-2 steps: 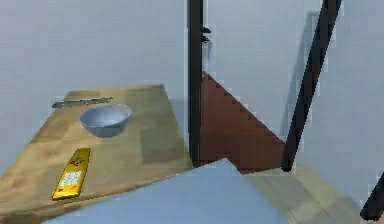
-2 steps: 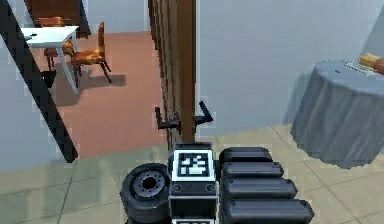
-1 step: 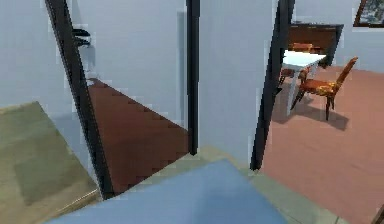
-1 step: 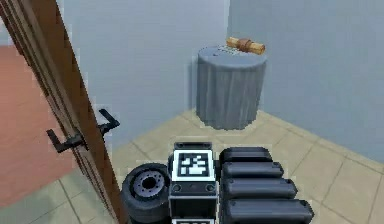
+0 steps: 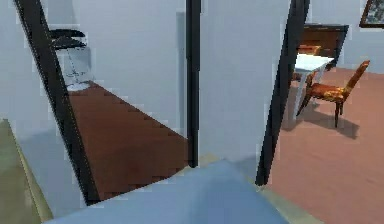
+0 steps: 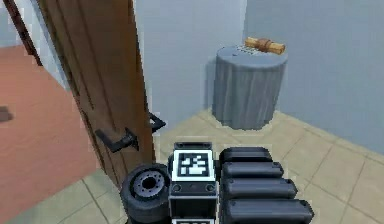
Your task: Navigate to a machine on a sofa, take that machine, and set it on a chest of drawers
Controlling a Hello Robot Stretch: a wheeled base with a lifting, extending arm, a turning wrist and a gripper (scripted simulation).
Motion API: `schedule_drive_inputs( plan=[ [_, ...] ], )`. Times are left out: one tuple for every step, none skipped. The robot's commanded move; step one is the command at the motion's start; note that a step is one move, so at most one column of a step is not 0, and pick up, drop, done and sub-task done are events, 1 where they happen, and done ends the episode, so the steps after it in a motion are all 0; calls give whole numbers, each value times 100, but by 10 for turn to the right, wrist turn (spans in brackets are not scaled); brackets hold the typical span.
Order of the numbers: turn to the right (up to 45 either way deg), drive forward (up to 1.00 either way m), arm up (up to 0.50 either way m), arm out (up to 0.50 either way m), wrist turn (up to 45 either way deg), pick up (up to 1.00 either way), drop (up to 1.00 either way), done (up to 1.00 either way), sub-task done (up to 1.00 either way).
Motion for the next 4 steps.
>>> schedule_drive_inputs(
  plan=[
    [450,0,0,0,0,0,0,0,0],
    [450,0,0,0,0,0,0,0,0],
    [450,0,0,0,0,0,0,0,0],
    [180,0,0,0,0,0,0,0,0]
  ],
)
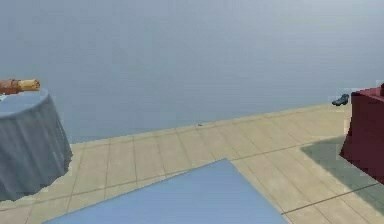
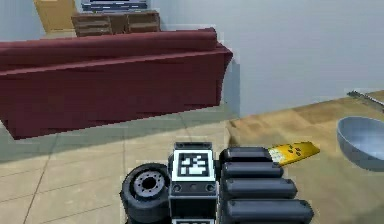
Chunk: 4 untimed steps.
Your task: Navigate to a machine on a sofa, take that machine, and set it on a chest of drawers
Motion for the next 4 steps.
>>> schedule_drive_inputs(
  plan=[
    [0,15,0,0,0,0,0,0,0],
    [-450,0,0,0,0,0,0,0,0],
    [-450,0,0,0,0,0,0,0,0],
    [-450,0,0,0,0,0,0,0,0]
  ],
)
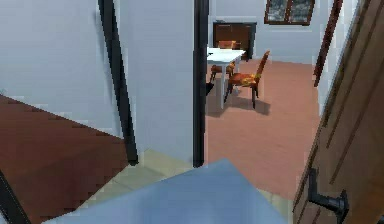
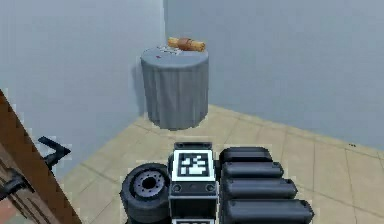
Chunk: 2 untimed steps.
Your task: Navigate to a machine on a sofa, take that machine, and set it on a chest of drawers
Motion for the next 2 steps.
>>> schedule_drive_inputs(
  plan=[
    [-120,0,0,0,0,0,0,0,0],
    [0,45,0,0,0,0,0,0,0]
  ],
)
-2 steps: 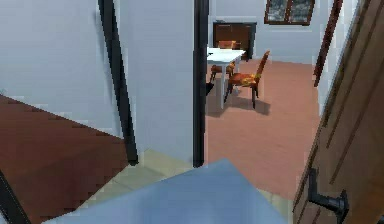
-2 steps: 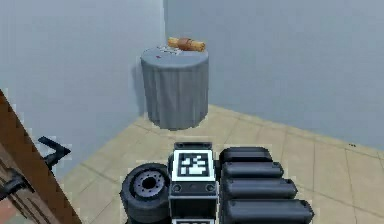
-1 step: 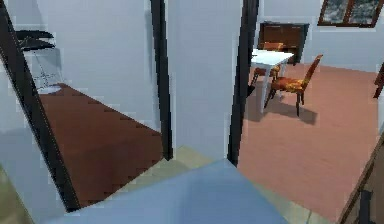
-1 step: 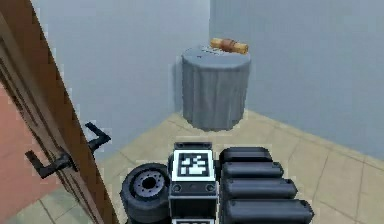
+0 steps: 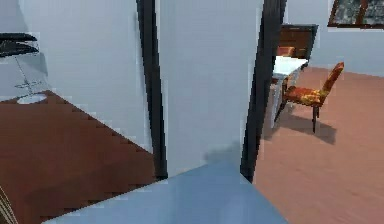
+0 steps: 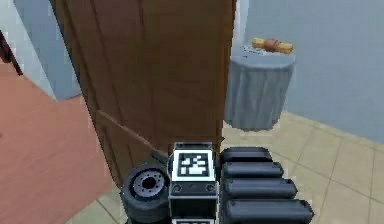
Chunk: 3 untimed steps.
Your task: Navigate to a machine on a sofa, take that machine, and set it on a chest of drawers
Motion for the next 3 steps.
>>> schedule_drive_inputs(
  plan=[
    [450,0,0,0,0,0,0,0,0],
    [0,100,0,0,0,0,0,0,0],
    [0,100,0,0,0,0,0,0,0]
  ],
)
